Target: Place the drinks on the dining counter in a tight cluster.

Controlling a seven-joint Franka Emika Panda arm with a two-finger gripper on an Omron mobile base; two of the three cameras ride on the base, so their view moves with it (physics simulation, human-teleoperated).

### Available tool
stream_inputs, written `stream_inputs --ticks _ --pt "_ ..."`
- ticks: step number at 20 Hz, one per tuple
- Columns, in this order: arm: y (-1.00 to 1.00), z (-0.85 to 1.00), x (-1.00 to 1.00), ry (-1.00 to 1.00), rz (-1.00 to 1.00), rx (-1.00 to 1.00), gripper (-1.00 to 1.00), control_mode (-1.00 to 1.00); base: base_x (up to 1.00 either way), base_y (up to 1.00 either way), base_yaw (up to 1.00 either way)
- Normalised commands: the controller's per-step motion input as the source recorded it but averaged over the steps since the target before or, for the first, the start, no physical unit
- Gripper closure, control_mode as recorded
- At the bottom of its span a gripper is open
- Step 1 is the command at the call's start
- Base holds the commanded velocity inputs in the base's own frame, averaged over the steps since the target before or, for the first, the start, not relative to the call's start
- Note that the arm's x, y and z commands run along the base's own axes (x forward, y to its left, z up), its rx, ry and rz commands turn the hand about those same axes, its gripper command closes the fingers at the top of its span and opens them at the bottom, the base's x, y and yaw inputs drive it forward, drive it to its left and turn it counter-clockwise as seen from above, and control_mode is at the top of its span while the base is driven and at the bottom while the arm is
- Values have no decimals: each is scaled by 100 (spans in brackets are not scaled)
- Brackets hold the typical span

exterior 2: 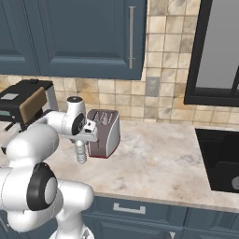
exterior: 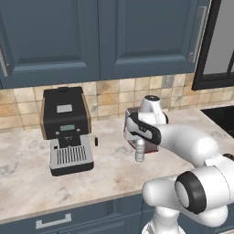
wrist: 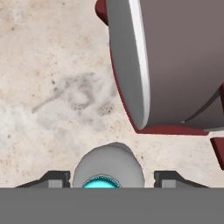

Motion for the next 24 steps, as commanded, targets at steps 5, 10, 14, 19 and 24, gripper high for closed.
stream_inputs --ticks 5,10,14,19,24 --pt "0 0 0 0 0 0 100 -100 0 0 0" --pt "0 0 -3 0 0 0 100 -100 0 0 0" --pt "-6 11 -53 -9 0 0 100 -100 0 0 0" --pt "-23 57 -77 -11 0 1 100 -100 0 0 0" --pt "-34 76 -74 -6 0 1 100 -100 0 0 0"
